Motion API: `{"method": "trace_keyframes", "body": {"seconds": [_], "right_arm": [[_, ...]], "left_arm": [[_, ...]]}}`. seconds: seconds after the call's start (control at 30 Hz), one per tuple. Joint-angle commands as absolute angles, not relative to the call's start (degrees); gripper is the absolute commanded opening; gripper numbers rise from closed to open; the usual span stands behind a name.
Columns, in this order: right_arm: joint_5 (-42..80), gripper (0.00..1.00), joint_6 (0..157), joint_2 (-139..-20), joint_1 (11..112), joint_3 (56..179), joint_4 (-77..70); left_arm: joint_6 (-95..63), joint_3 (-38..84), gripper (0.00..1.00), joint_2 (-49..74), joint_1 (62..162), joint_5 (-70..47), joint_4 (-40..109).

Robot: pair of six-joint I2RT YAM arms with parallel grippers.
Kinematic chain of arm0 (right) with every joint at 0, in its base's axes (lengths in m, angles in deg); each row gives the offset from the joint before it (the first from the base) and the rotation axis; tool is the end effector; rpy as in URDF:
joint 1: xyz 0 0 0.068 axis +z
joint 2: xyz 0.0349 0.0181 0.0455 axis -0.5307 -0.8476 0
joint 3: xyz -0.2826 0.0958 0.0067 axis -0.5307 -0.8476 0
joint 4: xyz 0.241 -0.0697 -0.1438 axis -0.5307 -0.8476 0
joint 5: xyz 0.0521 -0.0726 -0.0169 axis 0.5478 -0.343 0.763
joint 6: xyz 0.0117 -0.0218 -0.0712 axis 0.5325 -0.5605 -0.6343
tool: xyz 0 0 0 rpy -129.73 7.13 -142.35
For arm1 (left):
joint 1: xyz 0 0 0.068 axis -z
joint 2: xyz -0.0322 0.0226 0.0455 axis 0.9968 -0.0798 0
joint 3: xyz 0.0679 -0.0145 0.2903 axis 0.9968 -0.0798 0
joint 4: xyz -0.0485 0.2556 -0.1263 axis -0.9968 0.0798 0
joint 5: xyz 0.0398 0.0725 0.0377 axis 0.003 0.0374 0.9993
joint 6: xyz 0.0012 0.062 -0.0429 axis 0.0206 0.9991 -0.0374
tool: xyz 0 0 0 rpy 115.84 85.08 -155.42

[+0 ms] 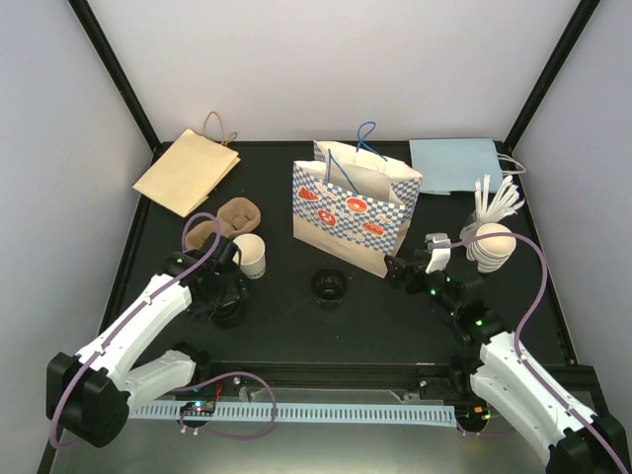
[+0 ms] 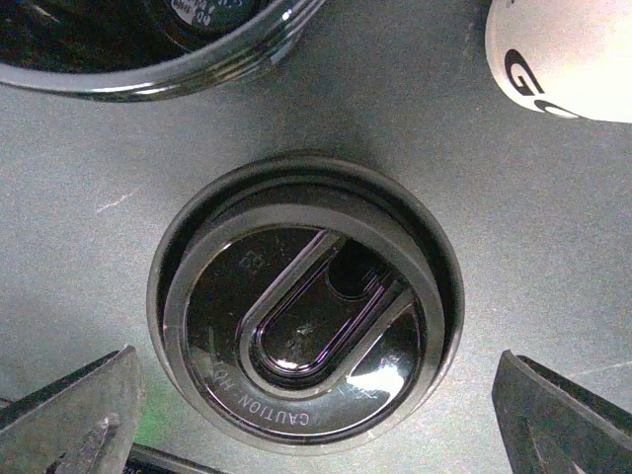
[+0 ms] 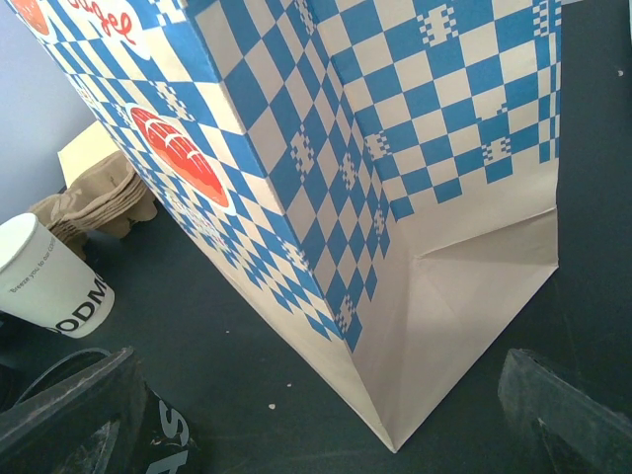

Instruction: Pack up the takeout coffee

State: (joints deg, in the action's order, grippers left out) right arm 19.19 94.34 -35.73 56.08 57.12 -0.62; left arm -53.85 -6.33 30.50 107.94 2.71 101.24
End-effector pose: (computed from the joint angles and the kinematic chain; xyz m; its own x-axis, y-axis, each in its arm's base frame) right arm 0.1739 0.0873 0.1970 -0.4844 0.2047 -0.8506 -0.3649 0.8364 0.4091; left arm 0.1606 -0.0594 0.2118 -0.8645 -0.4607 -0.2009 -0.4554 0.8872 -0.0745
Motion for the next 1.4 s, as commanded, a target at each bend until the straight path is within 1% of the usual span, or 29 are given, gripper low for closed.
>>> {"method": "trace_keyframes", "body": {"seconds": [0.0,0.27,0.47,0.7,0.9,1.03,1.37], "right_arm": [[19.7,1.0,93.9,-35.7,56.3,56.9,2.0],[20.0,1.0,93.9,-36.5,56.3,57.0,2.2],[20.1,1.0,93.9,-36.7,56.4,57.0,2.4],[20.4,1.0,93.9,-37.0,56.4,57.1,2.6],[20.4,1.0,93.9,-37.1,56.3,57.1,2.6],[20.4,1.0,93.9,-37.3,56.4,57.2,2.7],[20.6,1.0,93.9,-38.0,56.4,57.3,2.9]], "left_arm": [[-53.1,-6.1,0.99,30.0,107.1,2.4,102.1],[-51.9,-6.6,0.87,30.3,105.7,1.9,101.2],[-51.1,-7.2,0.86,29.3,105.0,0.5,100.1],[-50.3,-7.7,0.87,28.0,104.5,-0.7,98.5],[-50.1,-7.7,0.79,27.5,104.2,-0.8,98.3],[-50.1,-7.6,0.71,27.4,104.1,-0.7,98.5],[-50.6,-5.2,0.69,28.9,104.1,0.2,101.5]]}}
